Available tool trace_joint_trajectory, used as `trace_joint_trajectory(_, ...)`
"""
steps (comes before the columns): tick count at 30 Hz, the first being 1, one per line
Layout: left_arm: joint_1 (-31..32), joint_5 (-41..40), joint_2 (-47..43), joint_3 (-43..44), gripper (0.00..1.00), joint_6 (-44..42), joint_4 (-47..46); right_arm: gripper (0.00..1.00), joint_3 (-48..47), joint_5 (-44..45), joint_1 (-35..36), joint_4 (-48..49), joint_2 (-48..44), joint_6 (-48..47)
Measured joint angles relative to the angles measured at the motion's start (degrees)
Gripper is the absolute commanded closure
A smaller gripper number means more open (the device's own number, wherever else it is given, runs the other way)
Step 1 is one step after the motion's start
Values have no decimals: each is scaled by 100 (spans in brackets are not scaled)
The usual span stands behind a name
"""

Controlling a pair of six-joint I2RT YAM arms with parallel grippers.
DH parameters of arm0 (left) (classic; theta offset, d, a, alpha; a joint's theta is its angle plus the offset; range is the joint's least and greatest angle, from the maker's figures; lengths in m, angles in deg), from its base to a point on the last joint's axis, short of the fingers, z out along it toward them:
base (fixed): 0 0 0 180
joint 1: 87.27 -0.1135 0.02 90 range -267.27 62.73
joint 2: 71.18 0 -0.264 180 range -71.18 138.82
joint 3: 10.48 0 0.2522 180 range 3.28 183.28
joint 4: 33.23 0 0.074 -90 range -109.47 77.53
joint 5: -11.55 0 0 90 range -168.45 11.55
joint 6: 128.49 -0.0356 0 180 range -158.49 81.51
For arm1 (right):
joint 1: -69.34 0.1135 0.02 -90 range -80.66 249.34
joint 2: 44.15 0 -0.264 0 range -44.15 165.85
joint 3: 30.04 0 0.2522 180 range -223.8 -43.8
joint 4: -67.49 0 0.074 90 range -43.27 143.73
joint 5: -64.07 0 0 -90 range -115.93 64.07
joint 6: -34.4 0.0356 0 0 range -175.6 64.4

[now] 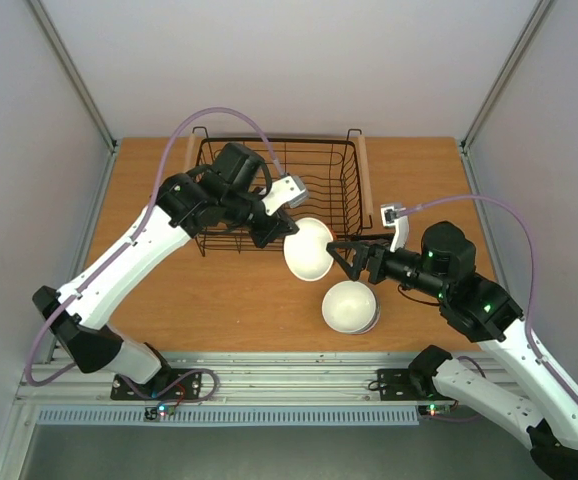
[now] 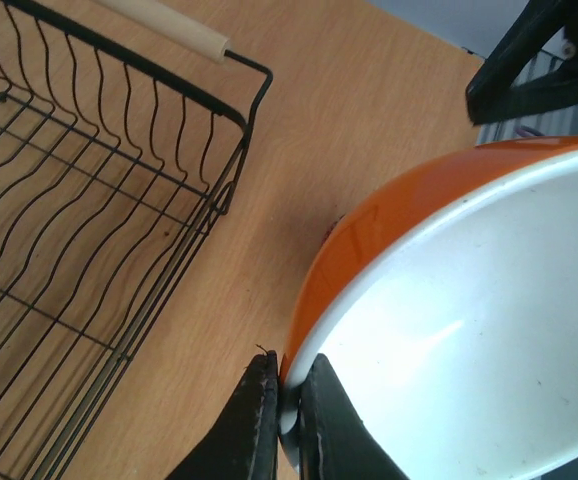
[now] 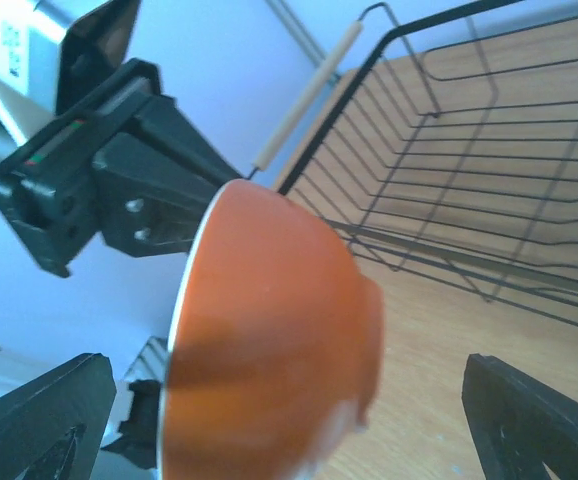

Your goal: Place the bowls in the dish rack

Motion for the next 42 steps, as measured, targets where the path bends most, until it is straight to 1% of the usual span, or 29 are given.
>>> trace_joint_trajectory(5,13,190,7,0,100,0,-133,3,142,-380,0,398,-57,103)
trace_joint_trajectory(16,7,299,2,2,99,-7,-133,3,573,-669,0,817,-7,282)
trace_joint_trajectory(19,2,299,-2,17,99,-11,-133,8,710,-767,0,979,90,380)
trace_joint_trajectory(22,0,293,-9,20,99,-28,-131,17,780,-868,0,1158,190,463)
trace_joint_trajectory(25,-24,280,-9,20,100,-28,-133,31,785,-955,7,1327,282,520)
trace_joint_trajectory(27,-35,258,-9,20,99,-28,-133,47,787,-1008,7,1423,321,546)
trace_joint_trajectory(28,-37,251,-9,17,99,-24,-133,59,787,-1010,9,1447,332,553)
trace_joint_trajectory(29,-44,236,-13,17,100,-4,-136,76,796,-1012,9,1445,343,588)
trace_joint_trajectory(30,-44,221,-20,15,100,2,-144,92,796,-1029,9,1467,358,592)
trace_joint_trajectory(31,-50,223,-24,13,100,0,-146,98,796,-1023,9,1478,361,590)
trace_joint_trajectory(33,-50,210,-42,11,100,0,-149,99,798,-1014,9,1495,363,590)
trace_joint_trajectory(34,-50,205,-42,11,98,-2,-151,99,796,-1001,9,1495,361,588)
trace_joint_trajectory(36,-48,170,-44,4,88,-2,-166,99,793,-962,9,1478,361,560)
trace_joint_trajectory(38,-44,81,-44,-2,74,-9,-197,99,728,-885,11,1390,380,474)
trace_joint_trajectory(40,-20,-144,-59,-2,56,-9,-251,99,544,-723,11,1091,446,352)
trace_joint_trajectory(42,-26,-514,-98,-2,42,15,-313,99,190,-448,11,658,625,142)
